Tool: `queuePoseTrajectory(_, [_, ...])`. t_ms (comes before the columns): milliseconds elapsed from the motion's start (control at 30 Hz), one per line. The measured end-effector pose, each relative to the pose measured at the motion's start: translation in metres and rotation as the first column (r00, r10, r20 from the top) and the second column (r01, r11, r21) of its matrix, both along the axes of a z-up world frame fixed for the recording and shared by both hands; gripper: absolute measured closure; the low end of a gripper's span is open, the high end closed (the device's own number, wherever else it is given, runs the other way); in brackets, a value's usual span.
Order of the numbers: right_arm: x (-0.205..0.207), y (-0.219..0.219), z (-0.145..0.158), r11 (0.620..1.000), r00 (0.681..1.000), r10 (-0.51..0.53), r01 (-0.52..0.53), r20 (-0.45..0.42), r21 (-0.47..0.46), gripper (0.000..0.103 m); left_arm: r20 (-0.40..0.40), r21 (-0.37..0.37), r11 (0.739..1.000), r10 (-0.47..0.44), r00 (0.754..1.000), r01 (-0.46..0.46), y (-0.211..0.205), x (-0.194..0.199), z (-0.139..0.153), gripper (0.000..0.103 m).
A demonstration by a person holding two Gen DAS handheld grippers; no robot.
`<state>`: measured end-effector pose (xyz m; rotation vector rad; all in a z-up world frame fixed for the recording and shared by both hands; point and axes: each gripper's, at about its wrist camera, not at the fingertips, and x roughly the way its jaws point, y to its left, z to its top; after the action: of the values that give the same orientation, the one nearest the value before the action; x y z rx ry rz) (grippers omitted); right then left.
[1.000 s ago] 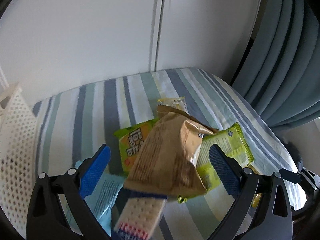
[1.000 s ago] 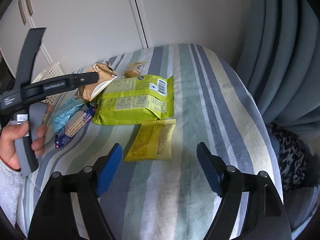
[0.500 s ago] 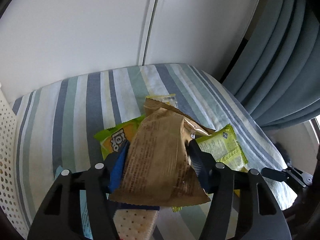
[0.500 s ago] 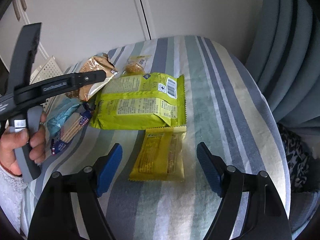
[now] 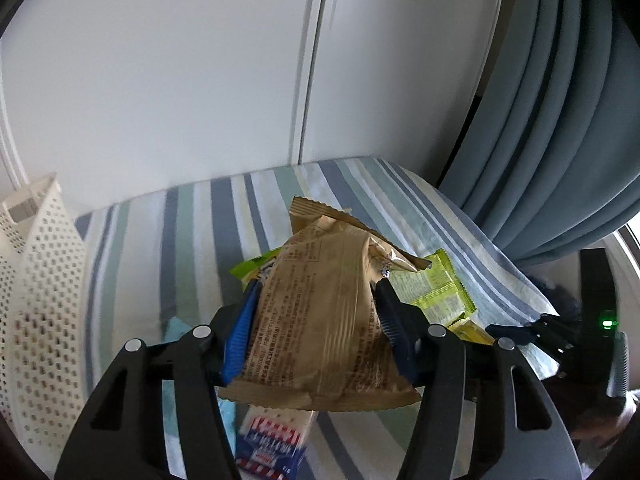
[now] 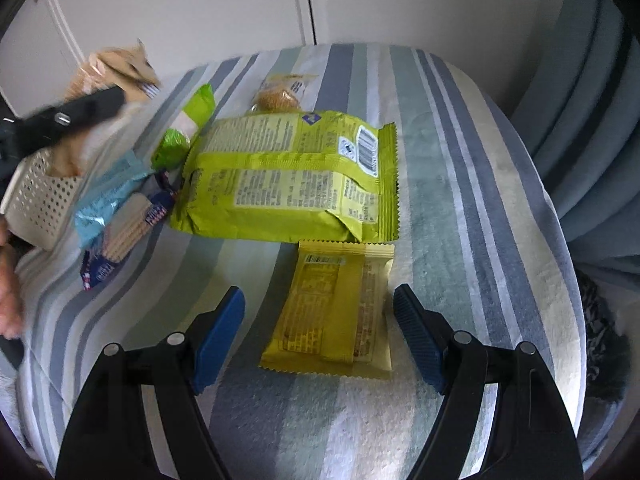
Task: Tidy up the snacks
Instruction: 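Grasp the yellow bar with the right tool while left grasps the brown bag, then carry both packets to the white basket and release them inside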
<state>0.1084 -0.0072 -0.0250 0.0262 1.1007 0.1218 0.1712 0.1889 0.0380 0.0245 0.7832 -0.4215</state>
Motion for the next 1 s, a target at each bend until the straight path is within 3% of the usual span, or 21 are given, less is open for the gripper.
queuePoseTrajectory(67, [0.003, 0.005, -0.002, 0.999, 1.0, 0.016, -0.016, -0.012, -0.031, 0.028, 0.02, 0.01, 1.0, 0.003, 1.0, -0.003, 0.003, -0.007, 0.008, 0.043])
queuePoseTrajectory(200, [0.005, 0.007, -0.002, 0.996, 1.0, 0.02, -0.021, -0.009, -0.088, 0.052, 0.033, 0.005, 1.0, 0.006, 0.999, -0.006, 0.006, -0.017, 0.016, 0.043])
queuePoseTrajectory(233, [0.004, 0.005, -0.001, 0.996, 1.0, 0.012, -0.012, -0.007, -0.086, 0.053, 0.036, 0.004, 1.0, 0.007, 0.999, -0.008, 0.008, -0.019, 0.019, 0.043])
queuePoseTrajectory(567, [-0.023, -0.008, 0.017, 0.999, 0.997, -0.045, 0.044, 0.057, 0.025, 0.054, 0.094, -0.019, 0.999, 0.042, 0.995, -0.04, 0.039, -0.046, 0.049, 0.043])
queuePoseTrajectory(1000, [-0.05, 0.025, 0.05, 0.996, 0.992, 0.017, -0.027, 0.127, 0.079, 0.054, 0.142, -0.032, 0.983, 0.181, 0.973, -0.178, 0.098, -0.064, 0.075, 0.043])
